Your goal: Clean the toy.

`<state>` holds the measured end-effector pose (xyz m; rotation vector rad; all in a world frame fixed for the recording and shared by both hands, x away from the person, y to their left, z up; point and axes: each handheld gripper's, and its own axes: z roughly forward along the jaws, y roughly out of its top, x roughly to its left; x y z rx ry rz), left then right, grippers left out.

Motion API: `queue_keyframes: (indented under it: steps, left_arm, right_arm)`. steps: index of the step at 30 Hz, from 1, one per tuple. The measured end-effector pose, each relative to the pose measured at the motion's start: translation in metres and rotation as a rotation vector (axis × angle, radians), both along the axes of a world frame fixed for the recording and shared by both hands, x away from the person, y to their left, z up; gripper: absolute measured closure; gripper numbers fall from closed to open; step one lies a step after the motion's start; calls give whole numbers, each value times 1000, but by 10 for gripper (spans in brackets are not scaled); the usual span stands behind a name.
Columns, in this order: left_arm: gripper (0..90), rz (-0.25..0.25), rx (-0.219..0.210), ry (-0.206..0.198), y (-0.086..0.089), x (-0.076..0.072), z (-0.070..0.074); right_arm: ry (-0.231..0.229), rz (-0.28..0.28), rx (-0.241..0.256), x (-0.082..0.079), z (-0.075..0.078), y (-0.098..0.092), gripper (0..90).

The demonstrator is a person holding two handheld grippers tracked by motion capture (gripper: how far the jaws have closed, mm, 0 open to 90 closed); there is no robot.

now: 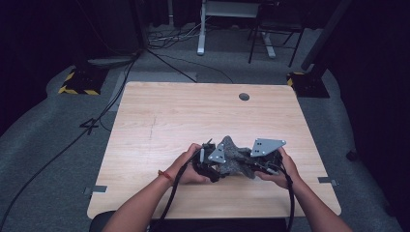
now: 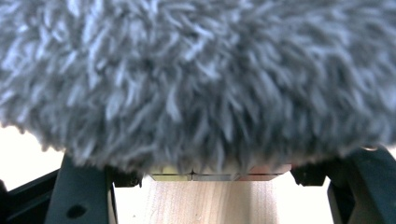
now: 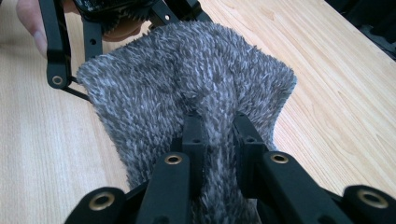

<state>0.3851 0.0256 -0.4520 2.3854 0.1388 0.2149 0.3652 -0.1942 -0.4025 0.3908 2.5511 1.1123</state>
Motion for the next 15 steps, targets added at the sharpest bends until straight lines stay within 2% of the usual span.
queue_keyframes:
  steps: [3,5,10,11,15]
  left_arm:
    - [341,-5,-4,-8,0,-1,0]
    - [341,-15,-13,2,1,-1,1]
    - [341,-35,-48,11,3,-4,4]
    - [341,-39,-53,7,3,-4,5]
    - [341,-41,-73,-1,7,-6,9]
  right_arm:
    - [-10,1,-20,-1,0,2,788]
    - [-24,-19,-37,2,-1,0,788]
    - [-19,-71,-44,11,-5,-10,789]
    - [-5,-77,-32,12,-6,-12,789]
    - [11,-94,-26,11,-7,-21,789]
